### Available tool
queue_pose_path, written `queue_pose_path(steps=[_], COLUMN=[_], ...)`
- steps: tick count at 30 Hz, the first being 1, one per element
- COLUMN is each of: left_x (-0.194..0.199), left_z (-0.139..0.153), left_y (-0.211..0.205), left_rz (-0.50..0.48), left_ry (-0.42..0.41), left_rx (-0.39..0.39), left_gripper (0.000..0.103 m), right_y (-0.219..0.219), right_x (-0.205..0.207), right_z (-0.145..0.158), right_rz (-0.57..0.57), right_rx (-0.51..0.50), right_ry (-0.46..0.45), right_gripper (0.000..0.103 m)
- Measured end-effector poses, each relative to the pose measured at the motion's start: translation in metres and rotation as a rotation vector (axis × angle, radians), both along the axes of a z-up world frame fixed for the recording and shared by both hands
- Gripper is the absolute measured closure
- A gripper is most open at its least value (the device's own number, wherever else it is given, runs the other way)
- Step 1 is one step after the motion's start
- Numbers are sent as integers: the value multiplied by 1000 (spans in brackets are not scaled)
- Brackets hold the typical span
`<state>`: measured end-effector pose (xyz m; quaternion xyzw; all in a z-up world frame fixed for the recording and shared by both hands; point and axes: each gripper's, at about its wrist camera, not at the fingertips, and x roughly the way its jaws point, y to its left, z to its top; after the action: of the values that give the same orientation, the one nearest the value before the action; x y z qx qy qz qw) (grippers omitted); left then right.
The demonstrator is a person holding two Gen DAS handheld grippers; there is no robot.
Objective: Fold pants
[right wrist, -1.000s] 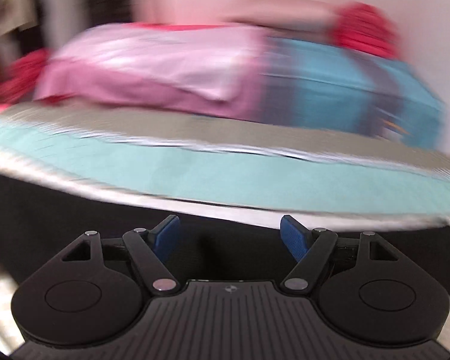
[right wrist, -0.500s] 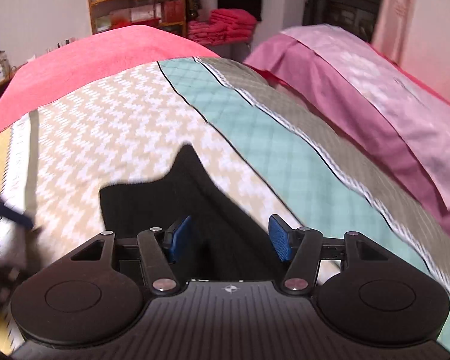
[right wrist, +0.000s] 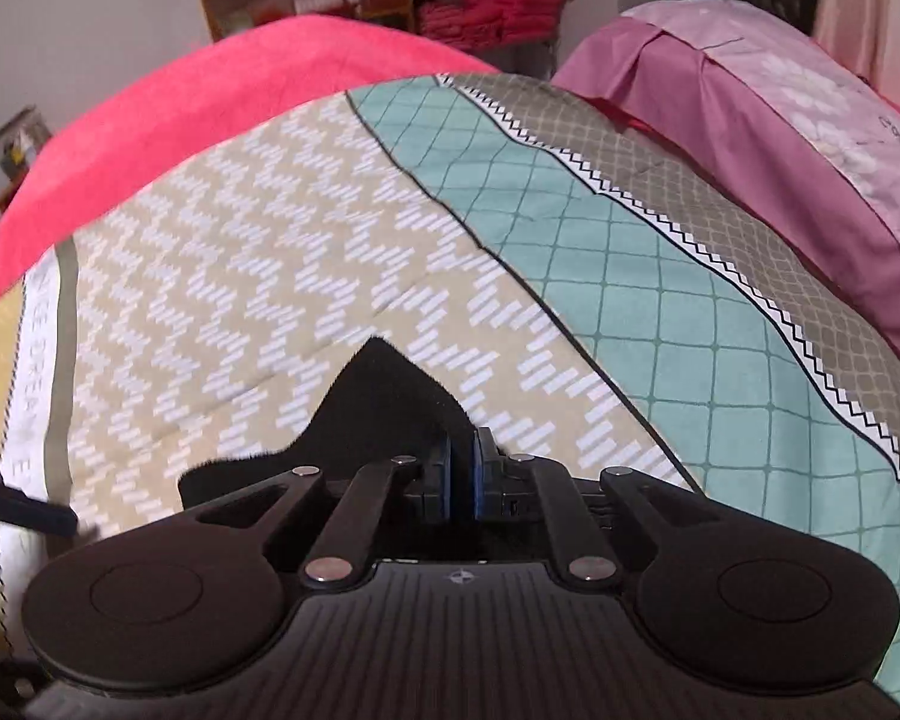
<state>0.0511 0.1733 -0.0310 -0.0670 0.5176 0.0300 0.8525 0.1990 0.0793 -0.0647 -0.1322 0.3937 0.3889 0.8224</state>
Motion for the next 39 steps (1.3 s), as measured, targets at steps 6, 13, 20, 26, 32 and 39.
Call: queue_pose_path(steps=[6, 13, 20, 26, 32, 39], left_x=[29, 76, 114, 112, 113, 112], left_z=[16, 19, -26, -34, -34, -35], left_y=[-18, -66, -106, -118, -124, -124], left_rz=[-74, -202, -252, -287, -268, -270], left_ry=[-61, -90, -33, -27, -18, -25], left_rx=[24, 1, 85, 165, 187, 192], left_gripper=[0, 0, 0, 0, 0, 0], right_y=[-46, -195, -299, -330, -348, -360], right_x=[-13, -81, -127, -113, -96, -107], right_z=[40, 52, 29, 4, -13, 2], right_rz=[-134, -477, -742, -758, -800, -864], right_rx=[107, 79, -89, -166, -81, -5], right_ry=[-26, -87, -143, -142, -101, -106], right_gripper=[52, 44, 40, 27, 70, 46])
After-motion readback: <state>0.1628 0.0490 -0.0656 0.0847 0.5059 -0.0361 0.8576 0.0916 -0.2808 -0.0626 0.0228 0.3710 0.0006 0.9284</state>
